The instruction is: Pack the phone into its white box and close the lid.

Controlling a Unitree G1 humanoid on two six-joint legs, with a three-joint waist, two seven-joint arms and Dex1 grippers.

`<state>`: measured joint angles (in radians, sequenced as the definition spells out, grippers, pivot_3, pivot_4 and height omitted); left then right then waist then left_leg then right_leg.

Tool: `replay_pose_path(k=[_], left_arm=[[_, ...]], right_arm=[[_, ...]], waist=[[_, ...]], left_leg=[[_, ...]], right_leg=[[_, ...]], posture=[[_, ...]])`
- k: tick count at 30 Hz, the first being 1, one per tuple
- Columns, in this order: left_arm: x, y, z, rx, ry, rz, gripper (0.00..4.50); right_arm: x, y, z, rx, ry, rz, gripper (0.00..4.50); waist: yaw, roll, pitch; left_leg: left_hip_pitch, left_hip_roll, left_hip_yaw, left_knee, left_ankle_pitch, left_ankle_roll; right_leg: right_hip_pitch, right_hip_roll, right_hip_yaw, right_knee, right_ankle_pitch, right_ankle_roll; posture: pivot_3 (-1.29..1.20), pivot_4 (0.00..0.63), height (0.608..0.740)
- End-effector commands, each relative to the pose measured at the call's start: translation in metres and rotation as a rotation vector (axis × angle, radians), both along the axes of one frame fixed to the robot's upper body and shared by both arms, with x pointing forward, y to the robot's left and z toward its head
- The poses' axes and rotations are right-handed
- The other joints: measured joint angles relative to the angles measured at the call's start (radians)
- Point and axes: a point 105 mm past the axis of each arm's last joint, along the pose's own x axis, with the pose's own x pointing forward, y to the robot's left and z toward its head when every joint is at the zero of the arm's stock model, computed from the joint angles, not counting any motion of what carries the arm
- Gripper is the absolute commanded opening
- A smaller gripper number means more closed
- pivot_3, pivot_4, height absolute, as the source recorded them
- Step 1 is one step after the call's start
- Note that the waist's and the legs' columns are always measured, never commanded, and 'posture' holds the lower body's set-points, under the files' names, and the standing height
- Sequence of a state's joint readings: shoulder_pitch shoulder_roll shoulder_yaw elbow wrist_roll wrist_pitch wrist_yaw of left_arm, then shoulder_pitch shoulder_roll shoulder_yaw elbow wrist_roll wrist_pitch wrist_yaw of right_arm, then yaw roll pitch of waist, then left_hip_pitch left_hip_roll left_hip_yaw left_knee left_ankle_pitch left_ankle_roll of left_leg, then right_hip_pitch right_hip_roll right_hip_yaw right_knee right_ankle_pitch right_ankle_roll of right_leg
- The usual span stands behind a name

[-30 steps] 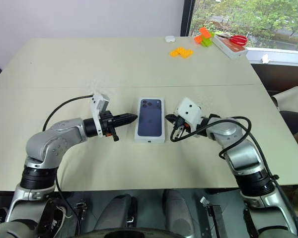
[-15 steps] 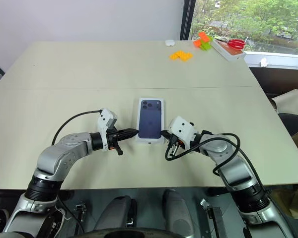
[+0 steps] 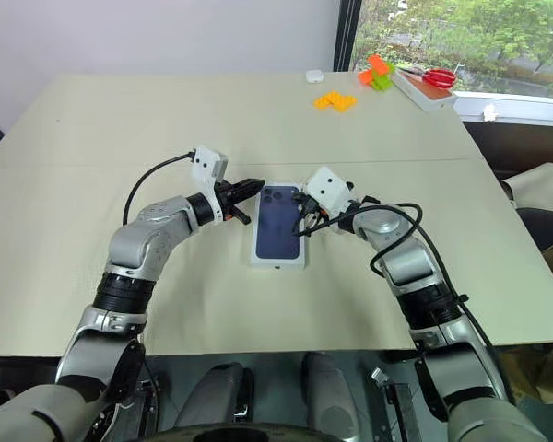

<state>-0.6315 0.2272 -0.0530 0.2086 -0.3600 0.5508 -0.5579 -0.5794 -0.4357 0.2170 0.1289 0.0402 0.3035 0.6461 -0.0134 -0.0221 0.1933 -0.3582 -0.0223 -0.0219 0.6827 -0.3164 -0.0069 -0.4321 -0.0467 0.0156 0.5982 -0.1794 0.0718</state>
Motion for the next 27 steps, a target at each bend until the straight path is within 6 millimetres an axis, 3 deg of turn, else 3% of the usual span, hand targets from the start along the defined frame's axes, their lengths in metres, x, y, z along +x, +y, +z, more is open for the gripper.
replay_pose_path(k=[1, 3, 6, 9, 13, 17, 22, 27], left_arm=[[0.005, -0.001, -0.008, 0.059, -0.015, 0.012, 0.0], [0.002, -0.003, -0.025, 0.107, 0.032, 0.001, 0.0], [-0.005, -0.004, -0.036, 0.136, 0.06, -0.029, 0.0], [-0.009, 0.001, -0.039, 0.15, 0.055, -0.03, 0.0], [-0.012, 0.006, -0.031, 0.125, 0.04, -0.019, 0.0], [-0.028, 0.006, -0.031, 0.129, 0.056, -0.074, 0.0], [-0.057, 0.013, -0.037, 0.186, 0.105, -0.178, 0.0], [-0.074, 0.026, -0.047, 0.245, 0.146, -0.24, 0.0]], right_arm=[[0.013, 0.003, 0.002, -0.022, -0.084, -0.034, 0.02], [0.012, 0.004, -0.017, -0.051, -0.055, -0.043, 0.02], [0.004, 0.008, -0.03, -0.061, -0.035, -0.024, 0.02], [-0.003, 0.011, -0.032, -0.045, -0.025, -0.008, 0.02], [-0.007, 0.005, -0.021, -0.016, -0.032, -0.008, 0.02], [-0.027, 0.005, -0.014, -0.007, 0.003, 0.073, 0.02], [-0.068, 0.002, -0.026, -0.039, 0.131, 0.207, 0.02], [-0.082, -0.008, -0.033, -0.084, 0.177, 0.226, 0.02]], waist=[[0.0, 0.0, 0.0], [0.0, 0.0, 0.0], [0.0, 0.0, -0.001], [-0.001, 0.0, -0.001], [-0.001, 0.0, -0.001], [0.0, 0.001, -0.001], [0.0, 0.001, -0.001], [-0.001, 0.0, -0.001]], left_leg=[[0.0, 0.0, 0.0, 0.0, 0.0, 0.0], [-0.001, 0.0, 0.0, 0.0, 0.0, 0.0], [0.001, 0.0, 0.0, 0.0, 0.0, 0.0], [0.003, 0.0, 0.0, 0.0, 0.0, 0.0], [0.003, 0.0, 0.0, 0.0, 0.0, 0.0], [0.003, 0.0, -0.001, 0.0, 0.0, 0.0], [0.003, 0.0, -0.001, 0.0, -0.001, 0.001], [0.003, 0.001, 0.0, 0.0, -0.001, 0.001]], right_leg=[[-0.001, 0.0, 0.0, 0.0, 0.0, 0.0], [-0.001, 0.0, 0.0, 0.0, 0.0, 0.0], [0.001, -0.001, 0.0, 0.0, 0.0, 0.0], [0.003, -0.001, 0.0, 0.0, 0.0, 0.0], [0.003, -0.001, 0.0, 0.0, 0.0, 0.0], [0.003, 0.0, 0.0, 0.0, 0.0, 0.0], [0.003, 0.0, 0.0, 0.0, 0.0, 0.0], [0.003, 0.0, 0.0, -0.001, -0.003, 0.0]], posture=[[0.0, 0.15, 0.74], [0.0, 0.15, 0.74], [0.0, 0.15, 0.74], [0.0, 0.15, 0.74], [0.0, 0.15, 0.74], [0.0, 0.15, 0.74], [0.0, 0.15, 0.74], [0.0, 0.15, 0.74]])
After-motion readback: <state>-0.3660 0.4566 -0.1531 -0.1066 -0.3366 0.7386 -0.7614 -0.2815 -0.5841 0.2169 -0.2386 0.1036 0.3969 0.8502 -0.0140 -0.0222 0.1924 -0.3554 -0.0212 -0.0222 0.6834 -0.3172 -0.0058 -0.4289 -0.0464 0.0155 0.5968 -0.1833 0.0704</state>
